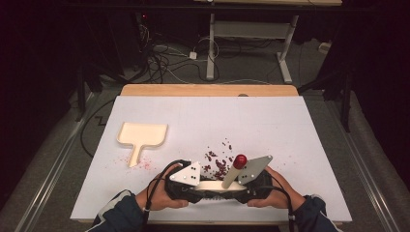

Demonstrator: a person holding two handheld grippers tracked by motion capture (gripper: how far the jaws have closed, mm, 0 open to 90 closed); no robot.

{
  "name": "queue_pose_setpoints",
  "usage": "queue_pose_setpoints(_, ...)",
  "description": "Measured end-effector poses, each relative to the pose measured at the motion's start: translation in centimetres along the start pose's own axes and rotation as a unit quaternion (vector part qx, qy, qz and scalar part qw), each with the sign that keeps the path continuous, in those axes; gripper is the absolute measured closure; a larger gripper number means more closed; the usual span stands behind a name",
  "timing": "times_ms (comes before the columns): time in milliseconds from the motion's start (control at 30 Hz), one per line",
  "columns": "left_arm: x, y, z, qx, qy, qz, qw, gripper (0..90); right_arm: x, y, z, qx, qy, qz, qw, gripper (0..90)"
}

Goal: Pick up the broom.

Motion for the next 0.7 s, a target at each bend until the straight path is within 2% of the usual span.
queue_pose_setpoints(67, 0.0, 0.1, -0.1, 0.009, 0.001, 0.001, 1.0, 60.6, 0.1, -0.1, 0.0, -0.009, 0.001, -0.001, 1.0, 67.2)
queue_pose_setpoints(133, 0.0, 0.3, -0.3, 0.041, 0.004, 0.001, 0.9991, 55.1, 0.1, 0.0, 0.0, -0.024, 0.003, -0.007, 0.9997, 67.5)
queue_pose_setpoints(167, 0.0, 0.5, -0.4, 0.048, 0.007, 0.003, 0.9988, 52.6, 0.1, 0.1, 0.1, -0.033, 0.002, -0.008, 0.9994, 67.5)
queue_pose_setpoints(200, -0.1, 0.9, -0.5, 0.066, 0.011, 0.007, 0.9977, 50.8, 0.0, 0.3, 0.2, -0.037, -0.001, -0.007, 0.9993, 67.5)
queue_pose_setpoints(267, -0.3, 1.5, -0.8, 0.099, 0.022, 0.014, 0.9948, 40.5, -0.1, 0.8, 0.5, -0.048, -0.012, -0.001, 0.9988, 67.5)
queue_pose_setpoints(300, -0.6, 2.1, -0.9, 0.113, 0.031, 0.025, 0.9928, 39.5, -0.2, 1.1, 0.7, -0.059, -0.017, 0.001, 0.9981, 67.5)
queue_pose_setpoints(367, -1.2, 2.9, -1.2, 0.154, 0.046, 0.028, 0.9866, 31.0, -0.3, 1.8, 1.1, -0.075, -0.033, 0.007, 0.9966, 67.5)
queue_pose_setpoints(400, -1.5, 3.3, -1.3, 0.168, 0.052, 0.029, 0.984, 29.8, -0.4, 2.1, 1.3, -0.083, -0.039, 0.011, 0.9957, 67.5)
queue_pose_setpoints(500, -3.0, 4.2, -1.5, 0.216, 0.075, 0.027, 0.9731, 25.4, -0.6, 2.9, 1.8, -0.105, -0.057, 0.017, 0.9927, 67.5)
queue_pose_setpoints(567, -4.2, 4.7, -1.6, 0.242, 0.086, 0.021, 0.9663, 24.1, -0.8, 3.3, 2.1, -0.124, -0.059, 0.018, 0.9904, 67.6)
queue_pose_setpoints(667, -5.9, 5.3, -1.6, 0.257, 0.106, 0.017, 0.9603, 22.8, -0.9, 3.9, 2.4, -0.14, -0.066, 0.02, 0.9877, 67.6)
queue_pose_setpoints(700, -5.9, 5.3, -1.6, 0.257, 0.106, 0.017, 0.9603, 22.7, -0.9, 4.0, 2.5, -0.145, -0.072, 0.022, 0.9866, 67.5)
Point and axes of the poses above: each handheld gripper's, and its own axes: y roughly backward along the jaws, x roughly out of its top, z roughly to its right, the point moved 3 cm from there along -y, roughly forward along the jaws, and after that the axes turned 9 degrees about -z, right-handed, at the moved point
